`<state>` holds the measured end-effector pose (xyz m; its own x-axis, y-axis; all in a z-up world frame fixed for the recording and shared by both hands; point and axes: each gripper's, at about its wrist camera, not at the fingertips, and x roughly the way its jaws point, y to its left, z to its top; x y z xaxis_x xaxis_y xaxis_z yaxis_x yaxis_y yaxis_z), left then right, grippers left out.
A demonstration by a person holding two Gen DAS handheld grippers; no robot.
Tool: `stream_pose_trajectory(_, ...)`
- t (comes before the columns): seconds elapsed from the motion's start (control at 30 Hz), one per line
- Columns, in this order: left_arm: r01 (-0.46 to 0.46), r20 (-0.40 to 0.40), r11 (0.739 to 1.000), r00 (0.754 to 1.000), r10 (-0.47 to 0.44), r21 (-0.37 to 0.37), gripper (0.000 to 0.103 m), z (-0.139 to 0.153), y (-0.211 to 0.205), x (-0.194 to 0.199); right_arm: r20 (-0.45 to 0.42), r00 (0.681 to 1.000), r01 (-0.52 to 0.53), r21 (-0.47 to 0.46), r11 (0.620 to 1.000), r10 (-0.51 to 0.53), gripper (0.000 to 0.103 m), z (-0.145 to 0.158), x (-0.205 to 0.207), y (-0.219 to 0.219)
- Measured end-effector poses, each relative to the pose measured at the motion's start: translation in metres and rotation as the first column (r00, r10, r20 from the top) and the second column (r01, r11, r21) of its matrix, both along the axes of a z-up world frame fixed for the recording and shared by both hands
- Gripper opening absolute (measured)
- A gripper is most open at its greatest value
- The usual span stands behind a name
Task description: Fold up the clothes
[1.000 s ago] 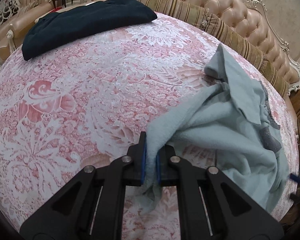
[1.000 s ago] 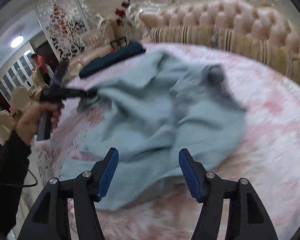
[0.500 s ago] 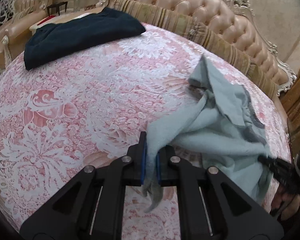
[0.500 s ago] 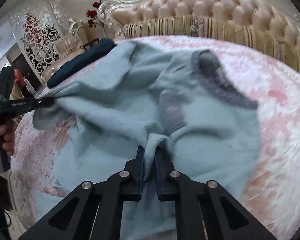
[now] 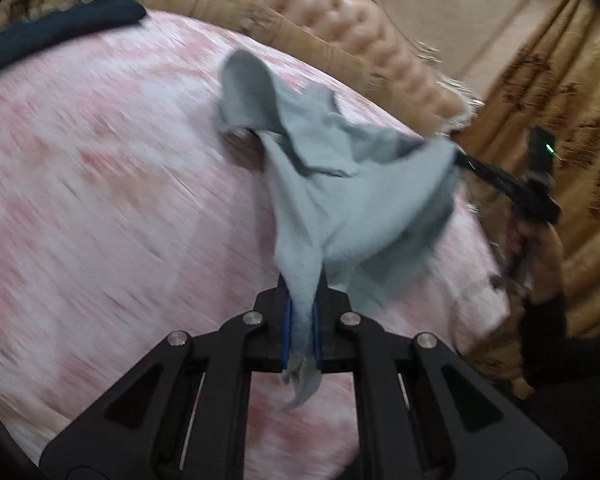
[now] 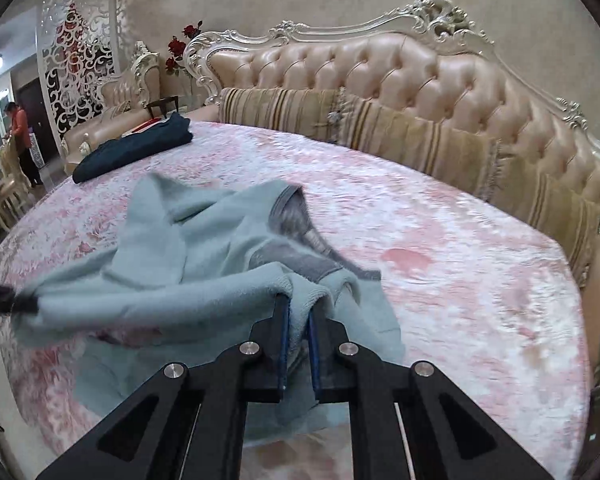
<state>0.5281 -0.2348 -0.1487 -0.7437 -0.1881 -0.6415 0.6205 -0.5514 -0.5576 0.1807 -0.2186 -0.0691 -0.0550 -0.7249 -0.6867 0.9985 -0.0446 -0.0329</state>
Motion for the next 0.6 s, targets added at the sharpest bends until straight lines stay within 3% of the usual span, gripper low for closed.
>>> stream_pose_trajectory(0.1,0.008,0.012,1.000,1.000,-0.009,0.021,0.010,-0.013,0.020,-0.010,-0.079,0.996,-0.028,0.018,0.999,0.029,0.008,0.003,-0.005,0.018)
stream_pose_trajectory(0.27,-0.026,0.056,1.000,0.998,0.026,0.015,0.011,-0.021,0.028,-0.011,-0.100,0.994,-0.039,0.119,0.992,0.051,0.008,-0.044,-0.007,0.036)
stream_pose_trajectory(0.33,-0.034,0.075,0.999,0.997,0.032,0.020,0.029,-0.022,0.028,-0.010,-0.060,0.997,-0.041,0.147,0.988,0.050,0.009,-0.063,-0.013,0.046)
stream_pose_trajectory(0.53,-0.101,0.139,0.993,0.984,0.109,-0.060,0.035,0.003,0.009,0.009,-0.006,0.998,-0.057,0.155,0.986,0.059,0.011,-0.078,-0.021,0.070)
stream_pose_trajectory(0.57,-0.119,0.142,0.989,0.981,0.130,-0.083,0.038,0.010,0.005,0.015,-0.010,0.998,-0.063,0.161,0.985,0.065,0.015,-0.078,-0.021,0.074)
stream_pose_trajectory(0.6,-0.145,0.142,0.984,0.977,0.159,-0.101,0.051,0.016,-0.001,0.019,-0.023,0.998,-0.061,0.163,0.985,0.066,0.018,-0.077,-0.022,0.079)
